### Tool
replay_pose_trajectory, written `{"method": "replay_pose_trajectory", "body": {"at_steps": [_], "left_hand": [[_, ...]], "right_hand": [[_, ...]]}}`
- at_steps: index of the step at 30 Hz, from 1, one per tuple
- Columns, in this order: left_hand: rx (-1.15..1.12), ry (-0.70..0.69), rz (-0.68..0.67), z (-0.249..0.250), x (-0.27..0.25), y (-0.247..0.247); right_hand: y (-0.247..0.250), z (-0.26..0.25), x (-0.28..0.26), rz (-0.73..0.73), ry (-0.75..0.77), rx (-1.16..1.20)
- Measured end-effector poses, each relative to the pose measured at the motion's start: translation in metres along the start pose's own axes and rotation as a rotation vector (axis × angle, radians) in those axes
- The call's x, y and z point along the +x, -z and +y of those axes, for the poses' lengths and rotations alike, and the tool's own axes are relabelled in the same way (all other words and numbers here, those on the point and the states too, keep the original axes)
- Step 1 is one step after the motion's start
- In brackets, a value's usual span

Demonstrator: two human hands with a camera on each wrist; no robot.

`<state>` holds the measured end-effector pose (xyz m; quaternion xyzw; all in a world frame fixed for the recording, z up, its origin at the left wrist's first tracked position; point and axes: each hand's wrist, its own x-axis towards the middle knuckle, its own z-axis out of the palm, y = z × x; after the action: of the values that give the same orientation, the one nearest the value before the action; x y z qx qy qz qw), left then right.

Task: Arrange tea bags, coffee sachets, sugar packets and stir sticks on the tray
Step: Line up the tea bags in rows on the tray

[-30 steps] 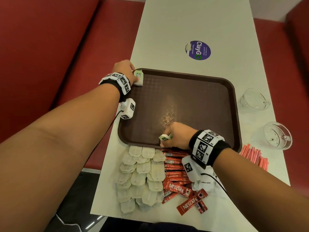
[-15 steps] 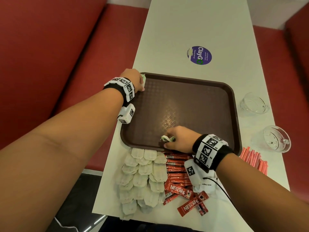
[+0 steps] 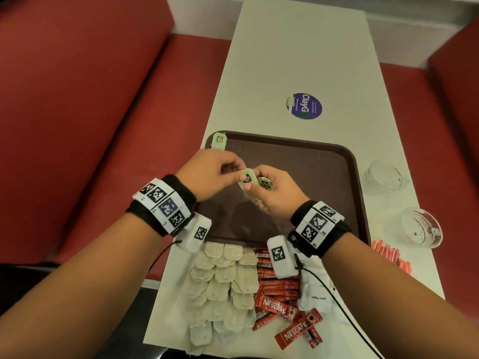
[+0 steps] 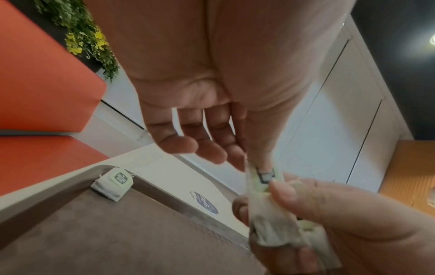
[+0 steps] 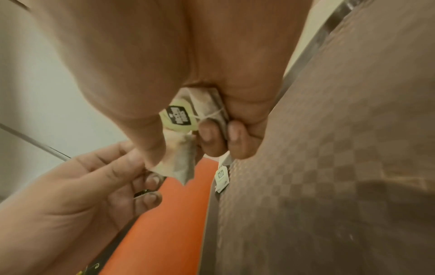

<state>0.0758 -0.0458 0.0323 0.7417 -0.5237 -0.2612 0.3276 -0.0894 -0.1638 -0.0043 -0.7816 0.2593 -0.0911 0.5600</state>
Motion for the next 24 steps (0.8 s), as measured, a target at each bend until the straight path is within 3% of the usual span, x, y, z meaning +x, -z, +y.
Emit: {"method": "replay_pose_trajectory", "body": {"at_steps": [5,10,15,18,21,24], "left_hand": [[0.064,-0.040,0.064,0.000,-0.003,-0.001],[0.005,-0.013,-0.008,-0.009,-0.001,0.000],[0.245,0.168,0.174,-0.040,0.041,0.020],[0.396,0.325,0.108,-0.060,0.074,0.029],[0.472,0.355,-0.001,-0.070,0.099,0.027],[0.497,0.379,-0.023,-0.077,0.114,0.023]], "right_hand": [[-0.009,-0.001,0.004,0.026,-0.022,0.010],[-0.009,-0.002,0.010,0.038,-0.052,-0.004],[-0.007,0.003,0.009,0.041,-0.132,0.049],[-0.005,0.003,0.009,0.042,-0.158,0.057],[-0.002,0.002,0.009,0.012,-0.178,0.020],[0.001,0.003,0.008,-0.003,-0.181,0.053]]}}
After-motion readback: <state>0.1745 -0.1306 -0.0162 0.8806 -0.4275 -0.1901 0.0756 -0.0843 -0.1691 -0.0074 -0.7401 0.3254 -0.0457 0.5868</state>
